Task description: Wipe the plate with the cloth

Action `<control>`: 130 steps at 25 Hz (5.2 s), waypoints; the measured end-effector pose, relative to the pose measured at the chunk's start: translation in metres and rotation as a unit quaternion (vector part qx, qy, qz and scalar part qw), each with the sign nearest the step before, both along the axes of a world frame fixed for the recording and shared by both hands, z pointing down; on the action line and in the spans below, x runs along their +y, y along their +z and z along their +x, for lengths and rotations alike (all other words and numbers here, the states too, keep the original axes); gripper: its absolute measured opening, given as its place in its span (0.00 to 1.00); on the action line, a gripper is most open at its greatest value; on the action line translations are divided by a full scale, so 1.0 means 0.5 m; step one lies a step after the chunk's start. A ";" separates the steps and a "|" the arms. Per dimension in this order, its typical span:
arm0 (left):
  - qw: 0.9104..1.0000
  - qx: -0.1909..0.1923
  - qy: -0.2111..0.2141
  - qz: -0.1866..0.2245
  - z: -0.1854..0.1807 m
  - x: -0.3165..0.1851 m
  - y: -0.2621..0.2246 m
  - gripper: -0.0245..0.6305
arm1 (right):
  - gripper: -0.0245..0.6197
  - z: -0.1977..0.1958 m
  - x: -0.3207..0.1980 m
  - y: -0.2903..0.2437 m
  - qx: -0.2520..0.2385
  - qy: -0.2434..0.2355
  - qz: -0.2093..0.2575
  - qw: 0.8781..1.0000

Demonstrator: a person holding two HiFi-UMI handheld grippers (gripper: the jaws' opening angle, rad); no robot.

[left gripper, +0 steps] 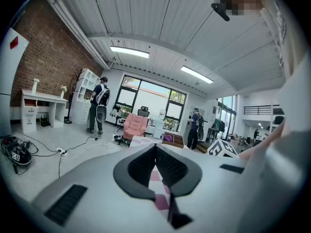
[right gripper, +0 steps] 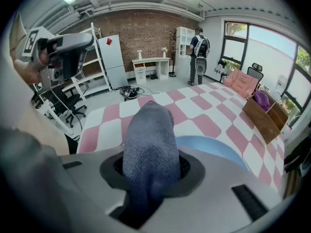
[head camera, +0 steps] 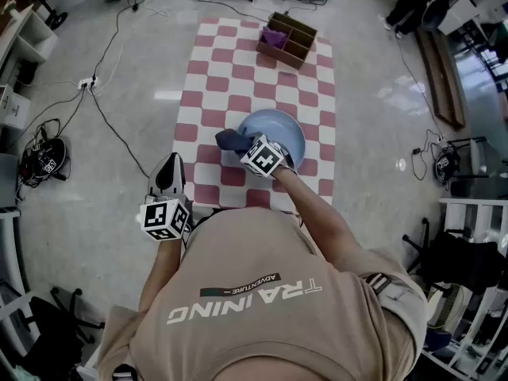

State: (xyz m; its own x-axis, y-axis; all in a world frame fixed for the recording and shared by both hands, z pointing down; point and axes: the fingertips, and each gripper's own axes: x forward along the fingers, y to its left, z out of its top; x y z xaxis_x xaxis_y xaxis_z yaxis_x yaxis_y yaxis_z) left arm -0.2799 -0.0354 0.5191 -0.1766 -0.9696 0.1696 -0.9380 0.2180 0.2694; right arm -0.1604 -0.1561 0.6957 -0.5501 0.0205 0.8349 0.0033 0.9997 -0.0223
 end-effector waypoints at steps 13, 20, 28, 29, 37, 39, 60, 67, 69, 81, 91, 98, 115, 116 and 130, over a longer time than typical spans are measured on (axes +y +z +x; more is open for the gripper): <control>1.000 0.004 0.027 0.001 -0.024 -0.038 0.008 0.06 | 0.24 -0.029 -0.085 -0.042 -0.017 0.034 0.022 0.999; 0.995 -0.009 0.096 0.002 0.038 -0.111 -0.010 0.06 | 0.24 0.007 -0.079 -0.052 -0.052 0.094 0.003 0.994; 0.989 -0.006 0.148 -0.013 0.112 -0.151 0.006 0.06 | 0.24 0.036 -0.083 -0.119 -0.110 0.139 0.010 0.984; 0.988 -0.006 0.156 -0.013 0.128 -0.157 0.006 0.06 | 0.24 0.047 -0.086 -0.129 -0.115 0.143 0.014 0.983; 0.978 -0.006 0.210 -0.018 0.220 -0.206 0.013 0.06 | 0.24 0.214 -0.146 -0.212 -0.146 0.222 0.066 0.962; 0.975 -0.007 0.223 -0.019 0.244 -0.215 0.013 0.06 | 0.24 0.283 -0.162 -0.219 -0.138 0.254 0.077 0.954; 0.967 -0.014 0.254 -0.025 0.302 -0.208 0.004 0.06 | 0.24 0.625 -0.052 -0.043 -0.022 0.386 0.040 0.921; 0.978 -0.013 0.208 -0.020 0.235 -0.173 -0.005 0.06 | 0.28 0.617 -0.045 0.026 0.019 0.388 0.039 0.921; 0.981 -0.012 0.193 -0.020 0.214 -0.166 -0.003 0.06 | 0.50 0.613 -0.047 0.037 0.021 0.393 0.040 0.919; 0.983 -0.013 0.183 -0.017 0.201 -0.157 0.000 0.06 | 0.51 0.590 -0.063 -0.061 -0.048 0.393 0.071 0.916; 0.981 -0.030 0.191 -0.005 0.205 -0.168 -0.028 0.06 | 0.42 0.523 -0.106 -0.257 -0.203 0.381 0.127 0.893; 0.983 -0.060 0.173 0.031 0.181 -0.187 -0.090 0.06 | 0.23 0.430 -0.117 -0.382 -0.308 0.345 0.160 0.872; 0.980 -0.093 0.148 0.099 0.175 -0.201 -0.249 0.06 | 0.06 0.228 -0.064 -0.685 -0.407 0.196 0.233 0.861; 0.980 -0.096 0.148 0.093 0.174 -0.203 -0.247 0.06 | 0.07 0.219 -0.065 -0.679 -0.403 0.188 0.240 0.863; 0.981 -0.093 0.153 0.071 0.186 -0.229 -0.212 0.06 | 0.06 0.212 -0.097 -0.613 -0.395 0.187 0.213 0.874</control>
State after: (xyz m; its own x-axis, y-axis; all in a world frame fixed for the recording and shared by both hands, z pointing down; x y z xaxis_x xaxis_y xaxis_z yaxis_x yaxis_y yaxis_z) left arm -0.1868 -0.1497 0.4128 0.1107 -0.9936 0.0218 -0.9897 -0.1082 0.0941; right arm -0.0542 -0.2045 0.3893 -0.8594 -0.5051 0.0798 -0.4801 0.8507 0.2139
